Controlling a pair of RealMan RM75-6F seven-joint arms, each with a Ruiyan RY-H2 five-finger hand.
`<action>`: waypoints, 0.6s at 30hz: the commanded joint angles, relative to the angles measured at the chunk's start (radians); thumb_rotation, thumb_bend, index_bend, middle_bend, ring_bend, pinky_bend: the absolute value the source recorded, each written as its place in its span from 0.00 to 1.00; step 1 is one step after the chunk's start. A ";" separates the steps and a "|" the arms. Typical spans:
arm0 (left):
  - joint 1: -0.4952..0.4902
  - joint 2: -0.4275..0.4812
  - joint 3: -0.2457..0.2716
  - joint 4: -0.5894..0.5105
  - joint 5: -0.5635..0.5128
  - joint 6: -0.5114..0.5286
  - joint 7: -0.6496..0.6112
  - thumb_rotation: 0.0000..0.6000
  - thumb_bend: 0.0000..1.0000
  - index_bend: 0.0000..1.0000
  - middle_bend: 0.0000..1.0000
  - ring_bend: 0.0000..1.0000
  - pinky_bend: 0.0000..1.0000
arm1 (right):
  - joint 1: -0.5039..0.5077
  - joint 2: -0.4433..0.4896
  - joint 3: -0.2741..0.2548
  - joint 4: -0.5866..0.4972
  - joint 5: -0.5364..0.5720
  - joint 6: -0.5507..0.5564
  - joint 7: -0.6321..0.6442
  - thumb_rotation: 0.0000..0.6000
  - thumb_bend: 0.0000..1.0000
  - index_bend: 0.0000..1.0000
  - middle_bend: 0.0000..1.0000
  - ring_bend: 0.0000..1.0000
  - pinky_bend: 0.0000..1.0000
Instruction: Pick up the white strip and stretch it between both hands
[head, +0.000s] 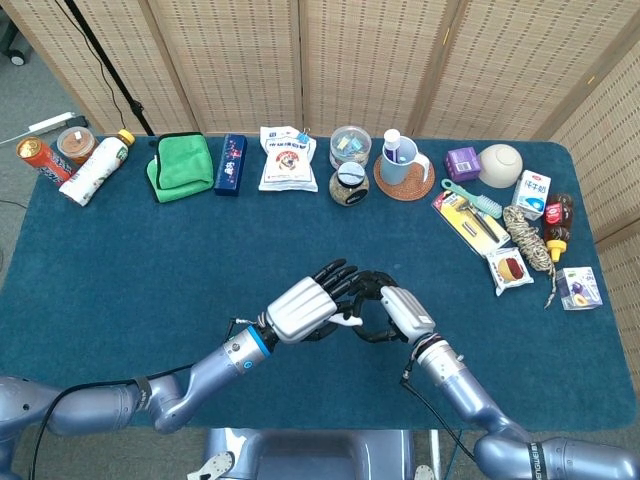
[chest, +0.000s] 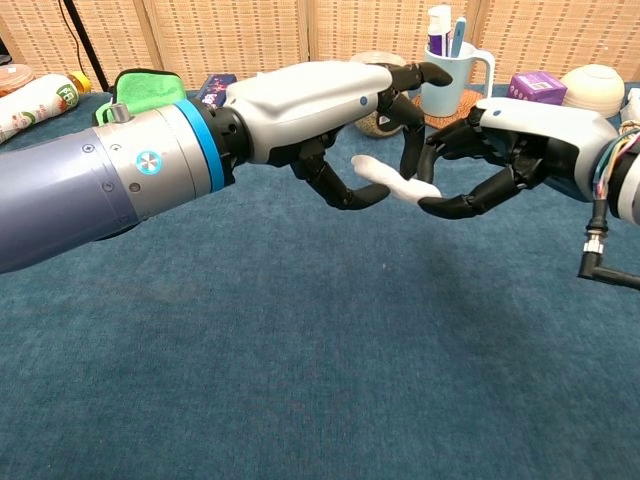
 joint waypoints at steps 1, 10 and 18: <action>-0.002 0.000 0.001 0.003 -0.003 0.001 0.001 1.00 0.38 0.49 0.00 0.00 0.00 | 0.000 0.001 0.000 0.000 0.000 0.001 0.000 1.00 0.69 0.66 0.28 0.11 0.00; -0.005 0.010 0.010 0.006 -0.004 0.012 -0.008 1.00 0.38 0.38 0.00 0.00 0.00 | -0.001 0.009 -0.002 0.003 0.001 0.002 0.012 1.00 0.69 0.66 0.28 0.11 0.00; -0.007 0.004 0.014 0.017 -0.007 0.023 -0.013 1.00 0.38 0.43 0.00 0.00 0.00 | -0.002 0.014 -0.003 0.003 0.002 0.004 0.018 1.00 0.69 0.66 0.28 0.11 0.00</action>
